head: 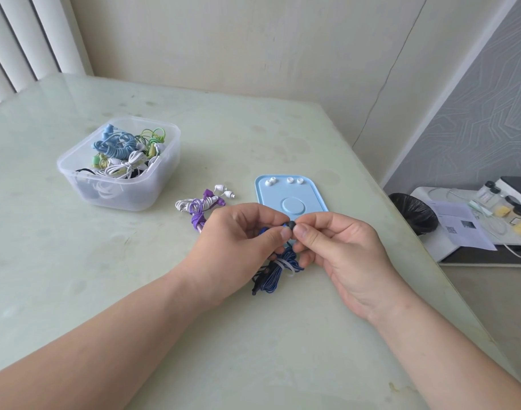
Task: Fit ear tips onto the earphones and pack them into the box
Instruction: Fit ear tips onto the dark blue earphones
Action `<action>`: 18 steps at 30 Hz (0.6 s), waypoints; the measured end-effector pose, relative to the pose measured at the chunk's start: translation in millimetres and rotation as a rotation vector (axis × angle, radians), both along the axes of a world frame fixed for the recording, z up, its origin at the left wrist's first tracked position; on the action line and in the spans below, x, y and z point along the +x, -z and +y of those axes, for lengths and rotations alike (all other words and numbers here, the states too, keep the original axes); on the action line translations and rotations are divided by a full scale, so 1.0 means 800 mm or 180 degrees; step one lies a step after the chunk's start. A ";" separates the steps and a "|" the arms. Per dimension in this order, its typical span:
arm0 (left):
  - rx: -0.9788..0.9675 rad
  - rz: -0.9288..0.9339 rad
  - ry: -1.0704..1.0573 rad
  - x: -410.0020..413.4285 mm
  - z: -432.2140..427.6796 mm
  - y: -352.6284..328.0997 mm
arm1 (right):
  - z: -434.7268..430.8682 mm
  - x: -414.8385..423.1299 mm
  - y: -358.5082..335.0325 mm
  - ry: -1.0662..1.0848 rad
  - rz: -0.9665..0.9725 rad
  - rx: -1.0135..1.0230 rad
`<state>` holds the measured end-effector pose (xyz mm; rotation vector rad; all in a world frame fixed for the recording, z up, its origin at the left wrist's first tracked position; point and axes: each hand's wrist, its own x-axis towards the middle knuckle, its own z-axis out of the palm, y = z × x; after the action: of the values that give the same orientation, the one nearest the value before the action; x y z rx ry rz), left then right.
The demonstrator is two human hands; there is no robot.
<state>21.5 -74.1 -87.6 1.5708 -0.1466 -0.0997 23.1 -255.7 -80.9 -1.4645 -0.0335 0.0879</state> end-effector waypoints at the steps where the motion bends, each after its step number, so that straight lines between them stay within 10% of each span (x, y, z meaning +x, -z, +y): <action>1: -0.0010 0.0004 -0.0001 0.000 0.000 0.000 | 0.000 0.000 0.000 0.0008 -0.0029 -0.0018; 18: -0.0044 0.0009 -0.0056 -0.002 0.000 -0.003 | 0.001 -0.001 0.008 0.0193 -0.0249 -0.0054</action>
<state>19.6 -73.9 -84.8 1.5579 -0.1309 -0.0868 22.2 -255.0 -87.1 -1.4843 -0.0521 -0.0187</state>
